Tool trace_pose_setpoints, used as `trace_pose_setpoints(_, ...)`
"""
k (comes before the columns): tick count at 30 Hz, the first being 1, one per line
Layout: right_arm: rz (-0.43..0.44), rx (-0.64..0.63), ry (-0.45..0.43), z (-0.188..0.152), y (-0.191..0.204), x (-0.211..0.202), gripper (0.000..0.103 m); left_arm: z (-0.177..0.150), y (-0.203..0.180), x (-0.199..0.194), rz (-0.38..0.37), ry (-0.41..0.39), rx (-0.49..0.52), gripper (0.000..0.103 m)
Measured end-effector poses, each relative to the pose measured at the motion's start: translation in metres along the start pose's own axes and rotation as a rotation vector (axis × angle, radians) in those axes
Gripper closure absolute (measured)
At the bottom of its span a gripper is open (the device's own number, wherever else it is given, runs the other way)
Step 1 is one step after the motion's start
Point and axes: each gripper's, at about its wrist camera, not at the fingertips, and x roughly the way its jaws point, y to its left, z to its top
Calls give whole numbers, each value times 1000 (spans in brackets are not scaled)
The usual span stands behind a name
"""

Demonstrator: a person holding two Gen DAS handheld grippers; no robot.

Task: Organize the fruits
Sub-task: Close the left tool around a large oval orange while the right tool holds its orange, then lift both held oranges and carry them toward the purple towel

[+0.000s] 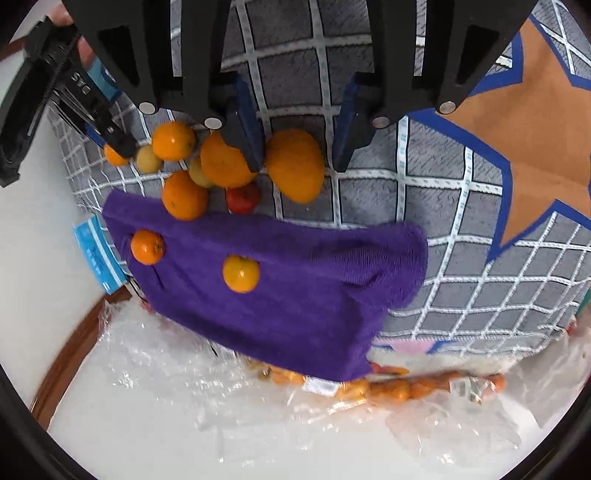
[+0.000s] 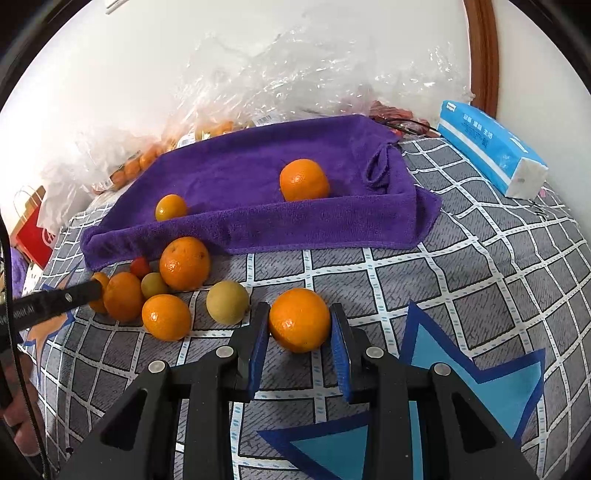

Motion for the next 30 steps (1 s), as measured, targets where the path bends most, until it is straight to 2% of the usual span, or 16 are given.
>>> trace_pose_setpoints(3,1,10,-1,0,-2,0,71,0,-2,4,26,-13,3,65)
trace_pose_setpoints(5,0,14,-2,0,-2,-1,71,1,-1,6,42,-27,8,72)
trace_pose_setpoints(9,1,20,-4,0,-3,-1,71,-1,-2,1,44,-46,40,72)
trace_pose_setpoints(15,-4,18,1,1,-3,0,71,-5,-7,5,90,-82,88,72)
trace_pose_setpoints(19,-3,20,4,2,-3,1,71,-3,-3,5,63,-84,62,72)
trace_pose_setpoints(25,-8,3,5,1,-1,3,71,-5,17,1,-62,-110,-50,72)
trace_pose_setpoints(30,-20,-10,-7,-1,0,1,71,-8,9,-9,-73,-163,-19,72)
